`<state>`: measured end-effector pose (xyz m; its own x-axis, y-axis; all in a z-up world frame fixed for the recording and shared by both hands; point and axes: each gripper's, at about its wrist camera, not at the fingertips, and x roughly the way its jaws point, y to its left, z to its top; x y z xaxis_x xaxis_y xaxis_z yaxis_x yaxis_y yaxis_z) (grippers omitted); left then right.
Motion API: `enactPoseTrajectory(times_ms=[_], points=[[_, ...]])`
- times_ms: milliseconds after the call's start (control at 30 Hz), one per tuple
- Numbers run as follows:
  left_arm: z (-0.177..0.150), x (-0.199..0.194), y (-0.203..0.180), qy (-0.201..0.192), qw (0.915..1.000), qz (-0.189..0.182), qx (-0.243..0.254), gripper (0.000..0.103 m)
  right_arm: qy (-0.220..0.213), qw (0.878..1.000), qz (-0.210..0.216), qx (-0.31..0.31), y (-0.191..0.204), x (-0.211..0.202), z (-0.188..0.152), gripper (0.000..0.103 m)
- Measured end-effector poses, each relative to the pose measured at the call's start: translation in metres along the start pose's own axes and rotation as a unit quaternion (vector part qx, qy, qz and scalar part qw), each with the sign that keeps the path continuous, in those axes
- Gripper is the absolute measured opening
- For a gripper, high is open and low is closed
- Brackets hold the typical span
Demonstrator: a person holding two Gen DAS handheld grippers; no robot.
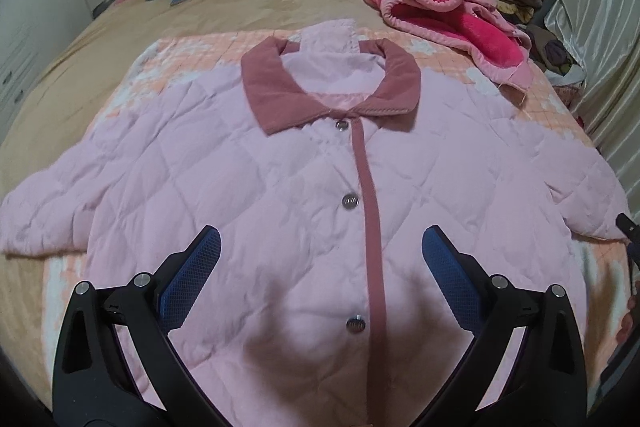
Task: Fold large clothes
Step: 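Lift the coat side with its sleeve and fold it over the coat front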
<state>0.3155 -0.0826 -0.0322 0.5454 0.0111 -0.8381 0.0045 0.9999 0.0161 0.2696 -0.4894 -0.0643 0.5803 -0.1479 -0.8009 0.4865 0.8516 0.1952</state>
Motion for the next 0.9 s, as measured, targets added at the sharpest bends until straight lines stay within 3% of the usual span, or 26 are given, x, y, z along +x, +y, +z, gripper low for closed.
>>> enactPoseTrajectory(times_ms=[200, 333, 500, 667, 700, 767, 800, 900], points=[[0.013, 0.010, -0.007, 0.001, 1.0000, 0.004, 0.007, 0.094, 0.023, 0.996, -0.004, 0.090, -0.054, 0.033, 0.018, 0.099], [0.016, 0.014, -0.007, 0.003, 0.9999, -0.005, 0.016, 0.094, 0.012, 0.988, -0.008, 0.153, -0.088, 0.052, 0.031, 0.099], [0.018, 0.014, -0.001, 0.004, 0.9999, 0.009, 0.006, 0.094, 0.009, 0.966, 0.003, 0.258, -0.134, 0.075, 0.040, 0.099], [0.018, 0.016, 0.009, 0.010, 0.9999, 0.010, -0.007, 0.094, -0.028, 0.948, 0.042, 0.313, -0.165, 0.086, 0.052, 0.099], [0.018, 0.015, 0.011, 0.010, 0.9999, 0.012, -0.005, 0.094, -0.035, 0.942, 0.054, 0.328, -0.172, 0.088, 0.053, 0.095], [0.017, 0.012, 0.015, 0.005, 0.9999, 0.010, -0.005, 0.094, -0.046, 0.935, 0.054, 0.347, -0.184, 0.088, 0.055, 0.067], [0.017, 0.010, 0.016, 0.003, 0.9999, 0.009, -0.005, 0.094, -0.050, 0.935, 0.040, 0.348, -0.189, 0.084, 0.054, 0.047], [0.019, 0.000, 0.019, -0.014, 0.9999, 0.010, 0.002, 0.094, -0.065, 0.941, 0.048, 0.330, -0.188, 0.073, 0.057, 0.026]])
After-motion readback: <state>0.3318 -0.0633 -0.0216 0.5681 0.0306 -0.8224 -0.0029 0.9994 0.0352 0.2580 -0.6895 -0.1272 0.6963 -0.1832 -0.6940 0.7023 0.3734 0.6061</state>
